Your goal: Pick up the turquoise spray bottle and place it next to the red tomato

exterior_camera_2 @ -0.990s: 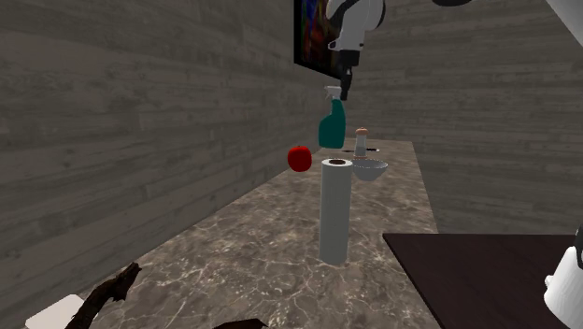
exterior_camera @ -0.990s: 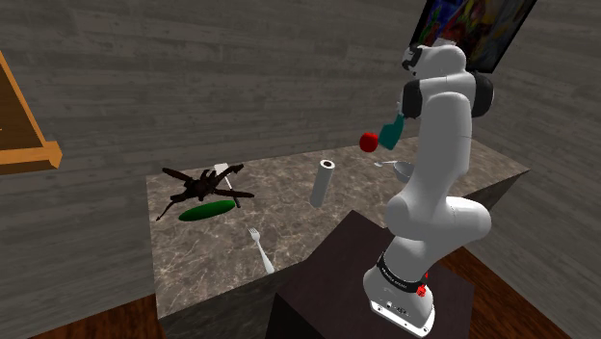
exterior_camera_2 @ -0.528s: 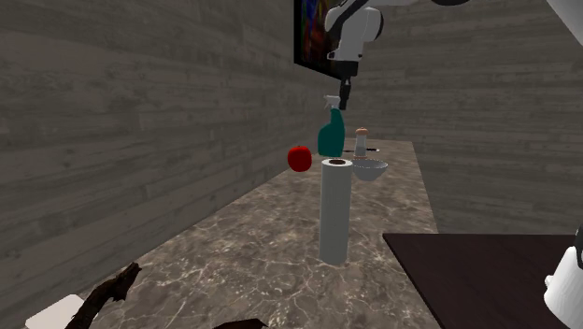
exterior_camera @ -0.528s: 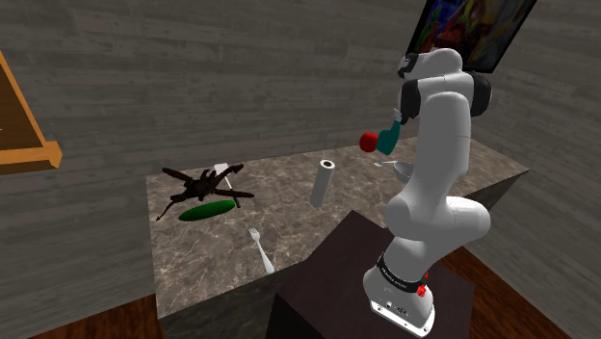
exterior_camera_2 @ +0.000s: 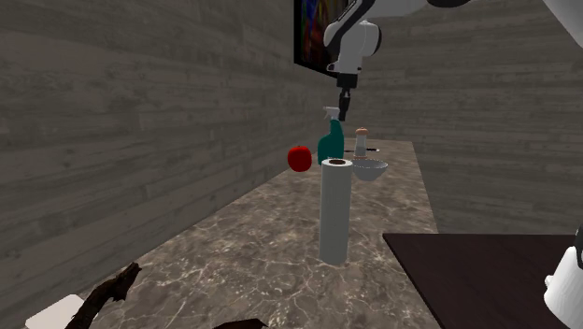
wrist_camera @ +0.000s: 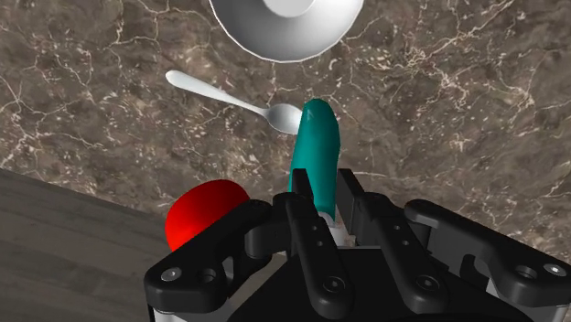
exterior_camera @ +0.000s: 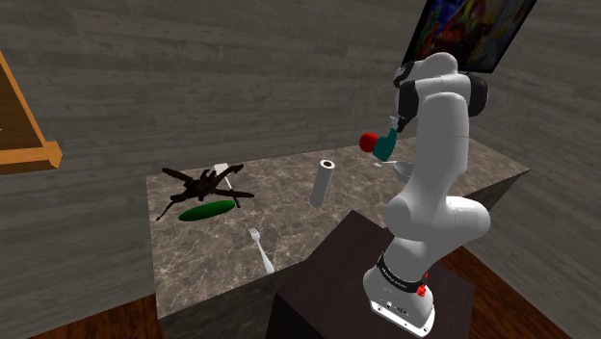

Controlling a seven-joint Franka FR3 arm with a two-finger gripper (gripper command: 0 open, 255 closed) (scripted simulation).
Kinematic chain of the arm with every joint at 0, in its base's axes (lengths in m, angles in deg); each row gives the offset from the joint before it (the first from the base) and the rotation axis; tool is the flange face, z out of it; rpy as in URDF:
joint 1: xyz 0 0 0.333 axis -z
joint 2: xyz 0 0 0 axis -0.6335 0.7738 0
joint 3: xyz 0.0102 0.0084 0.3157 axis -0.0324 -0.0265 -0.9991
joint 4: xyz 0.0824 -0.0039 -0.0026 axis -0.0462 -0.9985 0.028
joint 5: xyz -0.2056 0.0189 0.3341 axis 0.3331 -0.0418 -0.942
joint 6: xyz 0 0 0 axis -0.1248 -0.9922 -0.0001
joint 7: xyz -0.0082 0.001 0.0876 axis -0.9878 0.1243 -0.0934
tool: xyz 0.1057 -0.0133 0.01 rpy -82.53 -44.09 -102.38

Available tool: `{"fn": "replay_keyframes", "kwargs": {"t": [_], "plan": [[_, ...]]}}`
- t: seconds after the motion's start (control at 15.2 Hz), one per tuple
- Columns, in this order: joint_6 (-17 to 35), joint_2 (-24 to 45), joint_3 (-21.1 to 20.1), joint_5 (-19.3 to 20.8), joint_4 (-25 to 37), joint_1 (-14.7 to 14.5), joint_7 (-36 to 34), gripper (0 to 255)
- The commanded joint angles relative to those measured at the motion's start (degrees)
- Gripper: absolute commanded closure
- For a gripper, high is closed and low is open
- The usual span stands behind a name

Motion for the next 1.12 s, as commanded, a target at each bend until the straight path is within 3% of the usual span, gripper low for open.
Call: {"fn": "replay_keyframes", "kwargs": {"t": [0.0,0.46,0.92,0.99,1.06], "plan": [[1.36,0.27,-0.14,-0.27,-1.13,-0.05,0.35,255],[5.57,1.75,-0.85,-1.37,-4.11,-0.13,1.26,255],[5.57,1.74,-0.85,-1.37,-4.11,-0.13,1.26,255],[5.57,1.75,-0.85,-1.37,-4.10,-0.13,1.26,0],[5.56,1.75,-0.85,-1.37,-4.10,-0.13,1.26,0]]}}
